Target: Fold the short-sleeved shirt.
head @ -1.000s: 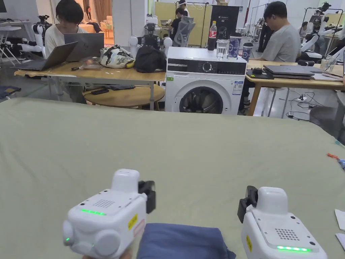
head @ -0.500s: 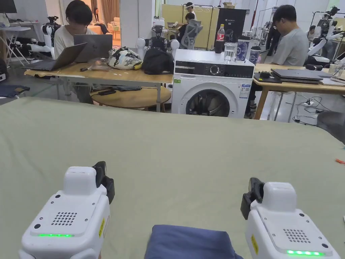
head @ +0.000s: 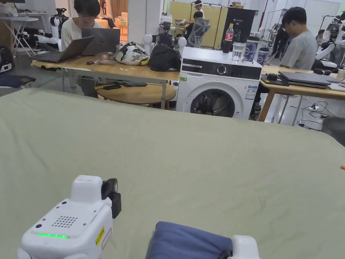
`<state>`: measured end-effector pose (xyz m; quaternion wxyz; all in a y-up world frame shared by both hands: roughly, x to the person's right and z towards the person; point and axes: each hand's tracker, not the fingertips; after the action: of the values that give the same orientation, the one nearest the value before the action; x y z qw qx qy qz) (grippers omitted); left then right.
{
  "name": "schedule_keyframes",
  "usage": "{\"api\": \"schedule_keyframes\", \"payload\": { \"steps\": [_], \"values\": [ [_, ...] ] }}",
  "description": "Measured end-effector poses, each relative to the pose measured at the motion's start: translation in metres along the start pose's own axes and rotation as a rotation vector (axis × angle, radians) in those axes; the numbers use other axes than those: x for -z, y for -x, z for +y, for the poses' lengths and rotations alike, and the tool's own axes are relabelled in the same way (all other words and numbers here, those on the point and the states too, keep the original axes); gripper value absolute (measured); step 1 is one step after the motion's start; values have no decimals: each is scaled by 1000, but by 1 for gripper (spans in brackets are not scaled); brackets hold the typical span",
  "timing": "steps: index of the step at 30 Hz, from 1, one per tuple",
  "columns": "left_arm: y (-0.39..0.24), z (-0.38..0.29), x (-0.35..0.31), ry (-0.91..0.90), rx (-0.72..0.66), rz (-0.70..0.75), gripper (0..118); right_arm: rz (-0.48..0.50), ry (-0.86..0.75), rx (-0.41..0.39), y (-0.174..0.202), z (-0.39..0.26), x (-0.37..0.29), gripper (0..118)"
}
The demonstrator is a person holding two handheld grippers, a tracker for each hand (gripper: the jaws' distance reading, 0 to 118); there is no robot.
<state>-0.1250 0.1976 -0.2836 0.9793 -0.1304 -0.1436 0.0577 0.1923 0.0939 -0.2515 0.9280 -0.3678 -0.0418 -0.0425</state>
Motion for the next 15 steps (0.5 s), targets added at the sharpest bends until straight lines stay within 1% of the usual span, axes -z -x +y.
{"api": "schedule_keyframes", "payload": {
  "steps": [2,4,6,7,8,9,10,11,13,15],
  "values": [
    [5,-2,5,96,-25,-44,0,2,-7,2,-2,4,-2,0],
    [12,-4,13,196,-51,-89,0,-11,5,-20,1,5,0,0],
    [19,-6,24,344,-89,-161,1,-23,6,-42,3,4,0,0],
    [24,-8,30,371,-112,-203,7,-25,6,-47,3,4,1,0],
    [31,-11,41,458,-148,-266,21,-27,6,-50,3,4,1,0],
    [38,-14,53,547,-208,-317,52,-26,5,-50,3,3,0,0],
    [47,-19,63,609,-283,-370,69,-25,6,-49,2,4,0,0],
    [55,-25,75,699,-355,-424,74,-22,8,-49,1,5,1,0],
    [72,-38,92,758,-489,-540,74,-15,12,-48,-1,5,-1,0],
    [82,-49,109,822,-552,-587,74,-8,16,-42,-2,6,0,0]
  ]
}}
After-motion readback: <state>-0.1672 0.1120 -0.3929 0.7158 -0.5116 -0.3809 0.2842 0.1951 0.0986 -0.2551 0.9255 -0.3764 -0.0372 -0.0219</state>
